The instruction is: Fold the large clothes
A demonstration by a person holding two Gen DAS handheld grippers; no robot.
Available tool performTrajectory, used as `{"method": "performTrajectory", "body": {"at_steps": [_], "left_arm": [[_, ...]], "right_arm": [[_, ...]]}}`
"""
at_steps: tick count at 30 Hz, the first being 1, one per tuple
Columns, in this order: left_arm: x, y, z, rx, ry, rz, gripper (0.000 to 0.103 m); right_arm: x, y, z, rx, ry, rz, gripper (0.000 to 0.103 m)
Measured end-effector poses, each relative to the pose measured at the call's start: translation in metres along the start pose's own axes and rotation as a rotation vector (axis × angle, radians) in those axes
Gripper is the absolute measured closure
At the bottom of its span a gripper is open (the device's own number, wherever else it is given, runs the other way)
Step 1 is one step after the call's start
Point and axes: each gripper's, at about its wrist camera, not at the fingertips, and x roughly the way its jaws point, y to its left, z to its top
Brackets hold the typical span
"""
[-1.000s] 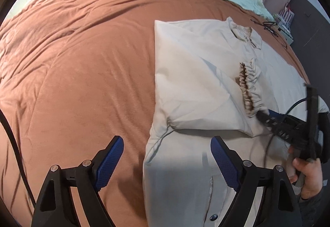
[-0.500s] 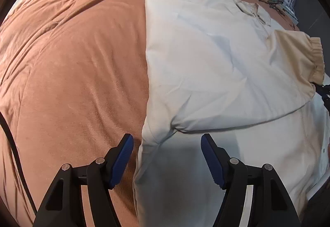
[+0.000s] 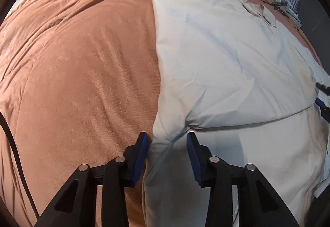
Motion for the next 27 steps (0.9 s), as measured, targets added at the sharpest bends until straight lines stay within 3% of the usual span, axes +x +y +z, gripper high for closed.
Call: {"method": "performTrajectory", "body": {"at_steps": [2,4,9,15,18,20,21,27], "left_arm": [[0.001,0.002,0.002,-0.011,-0.009,-0.008,0.07],[0.001,0.002,0.004,-0.019,-0.018,-0.02,0.073],[0.004,-0.003,0.006,-0.006,-0.027,-0.015,0.075],[-0.001,0.0,0.005,-0.043,-0.015,0.012,0.076],[-0.008,0.001,0.002,-0.053,-0.01,0.047,0.075],[-0.012,0.001,-0.002,-0.057,-0.002,0.059,0.075],[-0.015,0.0,-0.004,-0.06,0.003,0.076,0.075],[-0.051,-0.009,-0.017,-0.052,-0.042,0.059,0.075]], "right_arm": [[0.014,-0.007,0.009,0.021,0.009,-0.003,0.09],[0.019,-0.012,0.015,0.047,-0.012,0.01,0.094],[0.025,-0.013,0.024,0.058,-0.086,0.006,0.095],[0.032,-0.003,0.019,0.069,-0.049,-0.023,0.094],[0.017,0.004,0.014,0.038,-0.035,-0.033,0.08],[0.001,0.002,0.01,0.025,-0.059,-0.031,0.041],[-0.01,0.001,0.006,0.027,-0.083,-0.023,0.036],[-0.064,0.011,-0.001,-0.083,-0.135,-0.015,0.036]]}}
